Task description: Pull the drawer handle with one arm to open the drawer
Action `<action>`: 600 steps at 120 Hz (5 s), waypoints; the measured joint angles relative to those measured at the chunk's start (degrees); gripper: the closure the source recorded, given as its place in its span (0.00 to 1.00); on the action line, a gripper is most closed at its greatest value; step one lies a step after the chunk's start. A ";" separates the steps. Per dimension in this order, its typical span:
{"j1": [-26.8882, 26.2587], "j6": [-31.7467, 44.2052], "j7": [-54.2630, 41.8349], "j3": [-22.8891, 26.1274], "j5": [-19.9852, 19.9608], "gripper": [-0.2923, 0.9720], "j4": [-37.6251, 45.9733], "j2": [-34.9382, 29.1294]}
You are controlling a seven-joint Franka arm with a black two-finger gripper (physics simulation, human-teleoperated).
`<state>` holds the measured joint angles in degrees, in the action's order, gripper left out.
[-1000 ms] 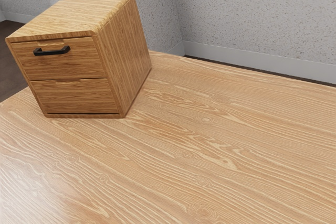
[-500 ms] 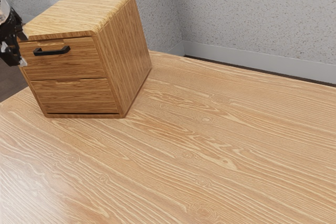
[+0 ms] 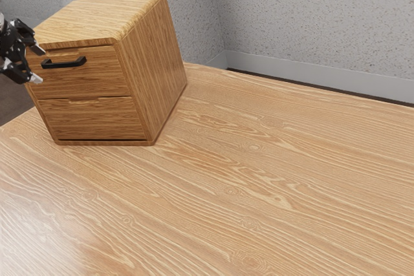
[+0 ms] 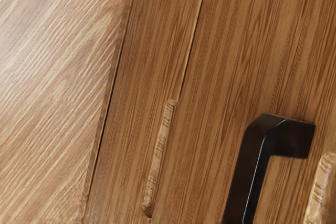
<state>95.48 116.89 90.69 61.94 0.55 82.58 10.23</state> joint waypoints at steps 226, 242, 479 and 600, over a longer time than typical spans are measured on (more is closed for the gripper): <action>-5.55 3.49 -12.65 -0.15 6.09 0.64 -2.76 8.53; -5.37 3.48 -12.95 -0.25 5.94 0.65 -2.68 8.53; 5.09 4.21 -14.47 -0.52 -10.92 0.66 10.32 -10.51; 11.75 3.38 -19.00 -0.41 -26.29 0.66 17.26 -25.44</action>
<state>107.23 120.27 71.69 61.52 -25.74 99.84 -15.21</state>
